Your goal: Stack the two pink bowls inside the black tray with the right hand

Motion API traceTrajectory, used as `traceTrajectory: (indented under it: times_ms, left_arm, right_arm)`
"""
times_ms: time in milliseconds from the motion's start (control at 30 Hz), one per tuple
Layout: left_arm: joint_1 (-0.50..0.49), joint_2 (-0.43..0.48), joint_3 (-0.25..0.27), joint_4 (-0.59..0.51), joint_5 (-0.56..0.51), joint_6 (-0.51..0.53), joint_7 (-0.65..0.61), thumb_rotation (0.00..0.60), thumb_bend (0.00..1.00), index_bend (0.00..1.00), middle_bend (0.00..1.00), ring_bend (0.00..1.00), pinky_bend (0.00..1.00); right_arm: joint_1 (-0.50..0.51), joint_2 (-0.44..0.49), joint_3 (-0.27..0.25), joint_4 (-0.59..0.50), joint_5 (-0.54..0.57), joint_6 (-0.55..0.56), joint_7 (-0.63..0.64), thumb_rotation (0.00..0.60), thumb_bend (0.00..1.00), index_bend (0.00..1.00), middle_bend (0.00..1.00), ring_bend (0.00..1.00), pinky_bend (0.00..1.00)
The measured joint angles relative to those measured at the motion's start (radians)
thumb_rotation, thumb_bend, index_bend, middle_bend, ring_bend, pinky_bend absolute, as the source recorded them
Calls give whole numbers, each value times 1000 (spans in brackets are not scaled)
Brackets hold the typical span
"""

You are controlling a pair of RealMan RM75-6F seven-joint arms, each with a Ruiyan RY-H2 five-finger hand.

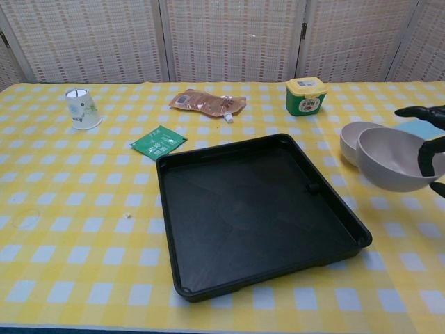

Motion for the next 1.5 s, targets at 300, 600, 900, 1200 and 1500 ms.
traceTrajectory:
  times_ms: [300,600,900,1200,1500]
  left_arm:
    - [4,16,1,-8,-8,-9,-1,600,312,0,0,0,0]
    - [7,24,-10,-13,-38,-11,7,600,312,0,0,0,0]
    - [20,38,-13,-18,-33,9,-18,600,312,0,0,0,0]
    - [20,44,-14,-15,-35,4,-30,600,312,0,0,0,0]
    - [14,48,-9,-11,-26,-15,-54,600,305,0,0,0,0]
  right_arm:
    - [115,-3,40,-94,-14,-108,-72,600,525,659,51,38,0]
    - [235,-122,74,-116,7,-246,-168,600,525,659,50,37,0]
    - [281,-221,73,-31,42,-301,-176,600,524,659,45,0,0]
    - [318,-266,57,30,62,-334,-130,600,524,555,9,0,0]
    - [308,-232,44,-16,98,-332,-176,600,524,138,0,0,0]
